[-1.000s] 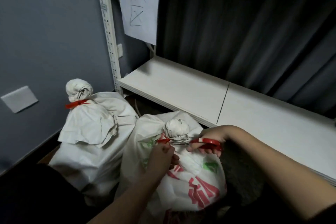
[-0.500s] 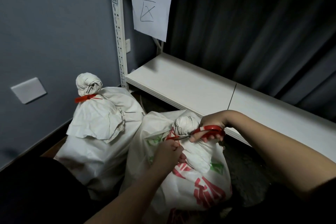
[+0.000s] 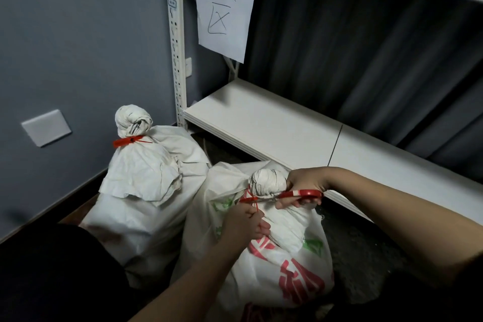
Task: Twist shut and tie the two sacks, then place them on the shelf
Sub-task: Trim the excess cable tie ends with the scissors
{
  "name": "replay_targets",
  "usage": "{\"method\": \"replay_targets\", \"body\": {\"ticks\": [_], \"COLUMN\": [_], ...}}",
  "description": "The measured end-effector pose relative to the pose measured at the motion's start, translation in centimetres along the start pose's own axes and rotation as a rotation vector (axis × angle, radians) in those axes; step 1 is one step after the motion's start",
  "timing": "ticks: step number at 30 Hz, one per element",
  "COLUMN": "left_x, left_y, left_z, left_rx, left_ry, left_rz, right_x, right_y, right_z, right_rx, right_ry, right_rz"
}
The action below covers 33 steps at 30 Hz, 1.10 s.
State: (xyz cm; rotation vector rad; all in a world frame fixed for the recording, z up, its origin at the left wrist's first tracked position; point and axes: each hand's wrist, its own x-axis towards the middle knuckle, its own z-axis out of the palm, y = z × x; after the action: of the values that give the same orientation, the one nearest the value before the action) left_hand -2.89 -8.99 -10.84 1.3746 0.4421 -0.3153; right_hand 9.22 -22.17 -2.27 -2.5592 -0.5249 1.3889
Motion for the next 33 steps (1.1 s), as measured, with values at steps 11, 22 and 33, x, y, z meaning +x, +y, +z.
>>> {"method": "replay_targets", "body": {"ticks": [11,22,33], "left_x": [0.4,0.7,0.5], "left_y": [-0.1,-0.4,-0.4], "left_z": [-0.8,-1.3,-0.6], "left_rx": [-0.024,-0.072,-0.076], "left_ry": [-0.081,-0.066,-0.102], "left_rz": [-0.093,-0.109,-0.141], "right_x": [0.5,0.2,-0.7], "right_y": [-0.1,-0.3,-1.0], "right_z": [0.6,1.8,1.6], "right_rx": [-0.042,-0.014,-0.057], "right_ry": [0.018,-0.048,0.050], "right_rz": [0.000,0.070,0.022]}}
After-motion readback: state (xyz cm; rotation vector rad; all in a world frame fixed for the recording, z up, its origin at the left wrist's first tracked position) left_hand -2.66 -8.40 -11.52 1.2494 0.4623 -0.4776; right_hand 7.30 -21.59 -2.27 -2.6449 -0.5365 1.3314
